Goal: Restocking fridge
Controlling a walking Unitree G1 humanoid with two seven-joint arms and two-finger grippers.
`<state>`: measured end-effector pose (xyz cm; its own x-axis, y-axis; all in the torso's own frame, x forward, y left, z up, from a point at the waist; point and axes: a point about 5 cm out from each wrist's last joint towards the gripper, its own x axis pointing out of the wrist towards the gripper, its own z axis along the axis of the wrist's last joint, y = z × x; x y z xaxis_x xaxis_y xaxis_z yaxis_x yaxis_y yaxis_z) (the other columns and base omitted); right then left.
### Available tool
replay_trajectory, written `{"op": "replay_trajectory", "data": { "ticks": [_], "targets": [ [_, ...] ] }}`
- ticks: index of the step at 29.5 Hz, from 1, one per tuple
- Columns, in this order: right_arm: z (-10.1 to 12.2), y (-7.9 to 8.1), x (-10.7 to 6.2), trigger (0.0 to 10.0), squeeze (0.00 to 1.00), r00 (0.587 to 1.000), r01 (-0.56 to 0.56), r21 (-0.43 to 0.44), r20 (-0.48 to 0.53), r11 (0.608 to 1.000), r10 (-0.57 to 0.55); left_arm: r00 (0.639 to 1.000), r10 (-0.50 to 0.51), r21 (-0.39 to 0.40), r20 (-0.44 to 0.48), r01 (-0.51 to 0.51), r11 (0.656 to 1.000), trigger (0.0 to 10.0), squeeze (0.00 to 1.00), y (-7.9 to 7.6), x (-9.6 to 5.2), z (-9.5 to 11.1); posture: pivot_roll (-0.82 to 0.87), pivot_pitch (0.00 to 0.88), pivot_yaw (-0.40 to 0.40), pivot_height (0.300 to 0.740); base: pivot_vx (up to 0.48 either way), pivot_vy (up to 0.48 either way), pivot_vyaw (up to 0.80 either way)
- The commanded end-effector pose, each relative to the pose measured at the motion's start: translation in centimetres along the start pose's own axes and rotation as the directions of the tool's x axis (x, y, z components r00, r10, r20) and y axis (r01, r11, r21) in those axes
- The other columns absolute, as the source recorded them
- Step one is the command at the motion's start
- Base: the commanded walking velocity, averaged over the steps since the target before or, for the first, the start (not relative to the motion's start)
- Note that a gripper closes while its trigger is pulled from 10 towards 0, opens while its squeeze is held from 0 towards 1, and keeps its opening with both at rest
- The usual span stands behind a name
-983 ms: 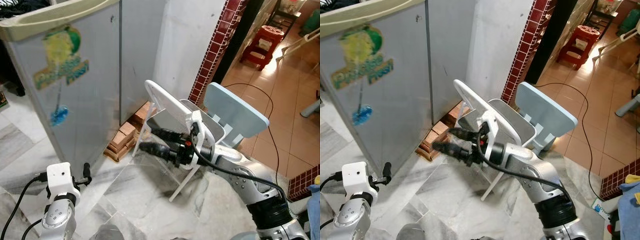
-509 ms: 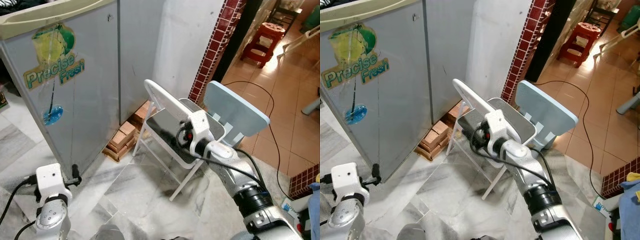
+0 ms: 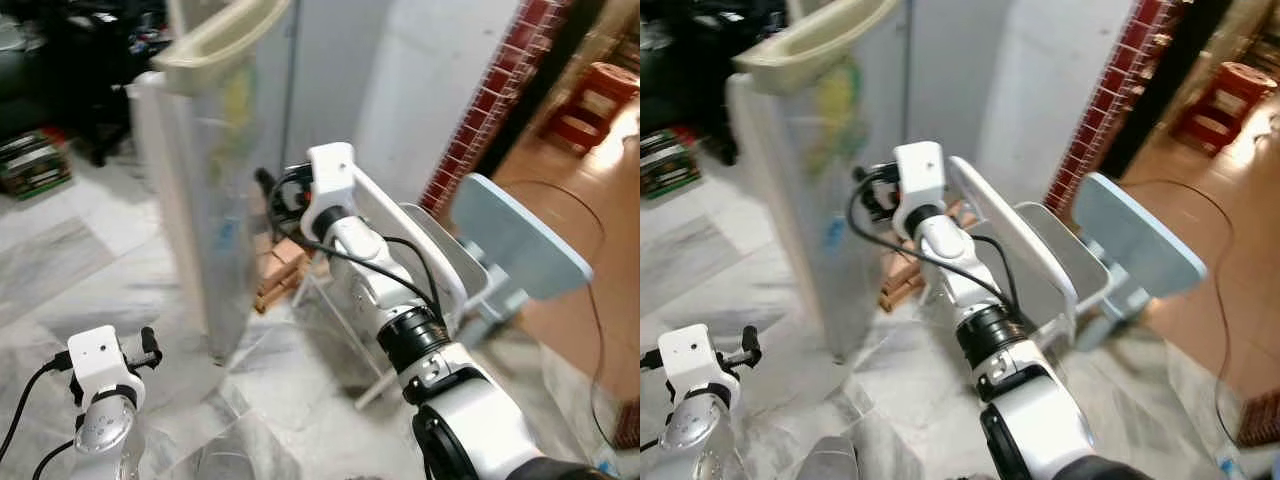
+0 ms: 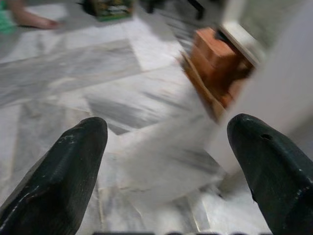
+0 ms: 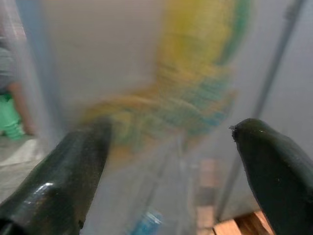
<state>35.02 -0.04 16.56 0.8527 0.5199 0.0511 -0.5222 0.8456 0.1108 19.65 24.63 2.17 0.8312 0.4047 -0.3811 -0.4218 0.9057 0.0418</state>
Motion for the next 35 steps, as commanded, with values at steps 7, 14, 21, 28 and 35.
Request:
{"op": "replay_trajectory", "data": {
  "ticks": [7, 14, 21, 28, 35],
  "targets": [
    [1.5, 5.0, 0.6, 10.0, 0.00, 0.968, -0.235, 0.053, 0.101, 0.970, 0.229, 1.000, -0.017, -0.024, 0.004, 0.017, 1.000, 10.0, 0.00, -0.6, 0.2, 0.0, 0.20, 0.000, -0.102, 0.740, 0.480, 0.000, 0.78],
    [1.4, 6.2, 0.3, 10.0, 0.00, 0.943, -0.319, 0.052, 0.122, 0.946, 0.311, 1.000, -0.028, -0.024, 0.008, 0.028, 0.999, 10.0, 0.00, -0.7, 0.5, 0.1, 0.19, 0.000, -0.098, 0.740, 0.480, 0.000, 0.61],
    [1.2, 6.6, 0.2, 10.0, 0.00, 0.933, -0.347, 0.052, 0.116, 0.936, 0.340, 0.999, -0.031, -0.020, 0.010, 0.031, 0.999, 10.0, 0.00, -0.8, 0.6, 0.2, 0.19, 0.000, -0.098, 0.740, 0.480, 0.000, 0.06],
    [1.4, 7.7, -0.2, 10.0, 0.00, 0.880, -0.465, 0.060, 0.142, 0.883, 0.454, 1.000, -0.021, -0.017, 0.020, 0.022, 1.000, 10.0, 0.00, -0.7, 0.5, 0.2, 0.21, 0.000, -0.107, 0.740, 0.343, 0.000, 0.00],
    [1.5, 9.3, -1.4, 10.0, 0.00, 0.764, -0.638, 0.047, 0.160, 0.768, 0.625, 1.000, -0.013, -0.020, 0.002, 0.013, 1.000, 10.0, 0.00, -0.6, 0.4, -0.1, 0.22, 0.000, -0.112, 0.740, 0.000, 0.000, 0.46]
  ]
}}
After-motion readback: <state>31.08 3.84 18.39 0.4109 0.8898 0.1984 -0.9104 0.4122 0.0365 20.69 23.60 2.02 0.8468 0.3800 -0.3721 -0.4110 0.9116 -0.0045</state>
